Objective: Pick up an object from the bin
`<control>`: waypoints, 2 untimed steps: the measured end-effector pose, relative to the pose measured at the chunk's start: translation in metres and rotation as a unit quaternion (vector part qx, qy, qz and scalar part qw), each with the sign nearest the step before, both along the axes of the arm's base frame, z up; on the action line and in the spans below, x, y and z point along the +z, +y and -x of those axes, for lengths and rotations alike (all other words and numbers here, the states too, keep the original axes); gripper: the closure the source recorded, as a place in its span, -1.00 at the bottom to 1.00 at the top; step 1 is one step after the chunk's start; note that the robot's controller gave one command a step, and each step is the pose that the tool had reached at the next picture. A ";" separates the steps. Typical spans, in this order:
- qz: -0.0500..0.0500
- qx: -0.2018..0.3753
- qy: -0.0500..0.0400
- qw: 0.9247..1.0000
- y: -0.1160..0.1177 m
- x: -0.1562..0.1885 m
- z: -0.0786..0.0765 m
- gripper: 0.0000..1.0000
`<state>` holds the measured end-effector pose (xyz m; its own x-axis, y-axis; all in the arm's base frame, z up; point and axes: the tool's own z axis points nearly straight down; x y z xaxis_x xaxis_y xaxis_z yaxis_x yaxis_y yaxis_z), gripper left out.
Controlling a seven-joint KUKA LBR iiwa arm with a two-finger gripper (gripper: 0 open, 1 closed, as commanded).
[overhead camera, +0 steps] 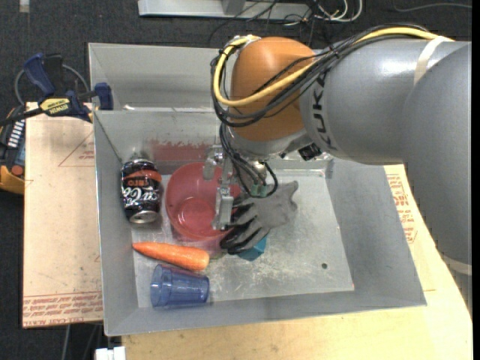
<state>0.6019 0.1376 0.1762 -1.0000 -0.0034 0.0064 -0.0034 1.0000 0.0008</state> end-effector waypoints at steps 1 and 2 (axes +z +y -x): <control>0.000 -0.002 -0.004 1.000 -0.001 0.005 -0.002 -1.00; -0.003 0.255 -0.004 0.967 -0.051 -0.087 -0.005 -1.00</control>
Offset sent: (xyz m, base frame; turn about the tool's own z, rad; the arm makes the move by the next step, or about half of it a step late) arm 0.0037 -0.0626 -0.1062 -0.6064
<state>0.6071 0.0870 0.0895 -0.8681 -0.4964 -0.0036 -0.4964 0.8681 0.0034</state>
